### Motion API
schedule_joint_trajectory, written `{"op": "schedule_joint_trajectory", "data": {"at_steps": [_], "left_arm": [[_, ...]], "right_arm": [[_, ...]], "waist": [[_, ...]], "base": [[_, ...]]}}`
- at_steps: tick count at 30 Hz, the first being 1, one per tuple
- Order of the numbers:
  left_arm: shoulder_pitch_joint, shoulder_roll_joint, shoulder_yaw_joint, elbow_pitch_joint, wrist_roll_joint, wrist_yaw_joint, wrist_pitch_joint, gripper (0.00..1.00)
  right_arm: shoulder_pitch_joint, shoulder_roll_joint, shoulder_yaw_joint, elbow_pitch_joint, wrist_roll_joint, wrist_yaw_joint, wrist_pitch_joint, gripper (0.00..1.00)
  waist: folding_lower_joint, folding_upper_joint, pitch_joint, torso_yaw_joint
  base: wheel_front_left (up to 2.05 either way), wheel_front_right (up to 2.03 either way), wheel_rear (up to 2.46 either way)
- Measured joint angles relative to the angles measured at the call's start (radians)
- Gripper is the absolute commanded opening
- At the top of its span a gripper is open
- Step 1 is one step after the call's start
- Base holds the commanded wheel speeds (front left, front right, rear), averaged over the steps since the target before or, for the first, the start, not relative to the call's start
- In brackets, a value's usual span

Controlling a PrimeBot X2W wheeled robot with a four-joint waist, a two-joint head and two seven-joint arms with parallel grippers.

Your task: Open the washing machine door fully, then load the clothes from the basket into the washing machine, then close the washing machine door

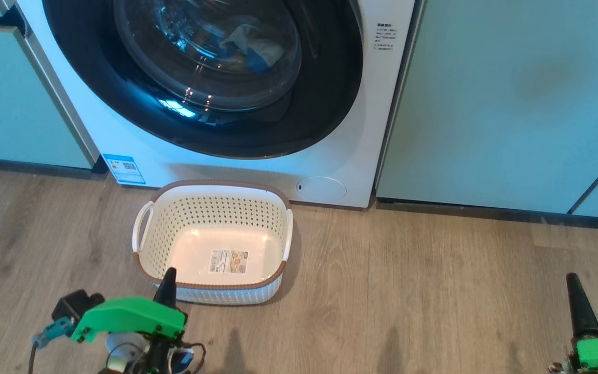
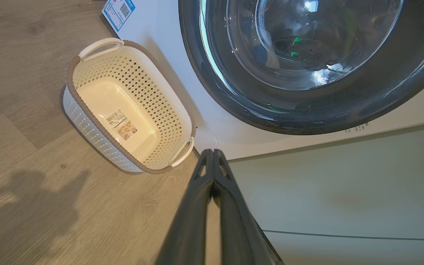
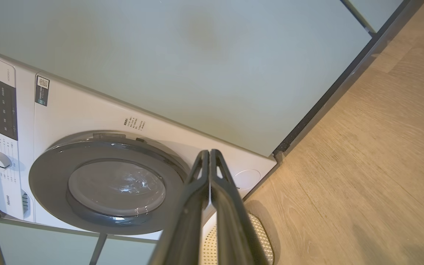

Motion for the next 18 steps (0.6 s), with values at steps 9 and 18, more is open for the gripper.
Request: {"op": "schedule_joint_trajectory", "data": {"at_steps": [9,18], "left_arm": [[0.000,-0.003,0.033,-0.002,-0.095,-0.016,0.026,0.00],[0.001,-0.005,0.065,-0.003,-0.191,-0.033,0.047,0.00]], "right_arm": [[-0.013,-0.002,0.000,0.018,0.099,0.000,0.017,0.00],[-0.039,-0.006,-0.001,0.035,0.200,0.000,0.035,0.00]], "waist": [[0.0000,0.0000,-0.006,-0.002],[0.0000,0.0000,-0.011,-0.003]], "base": [[0.00,0.00,0.00],[0.00,0.00,0.00]]}}
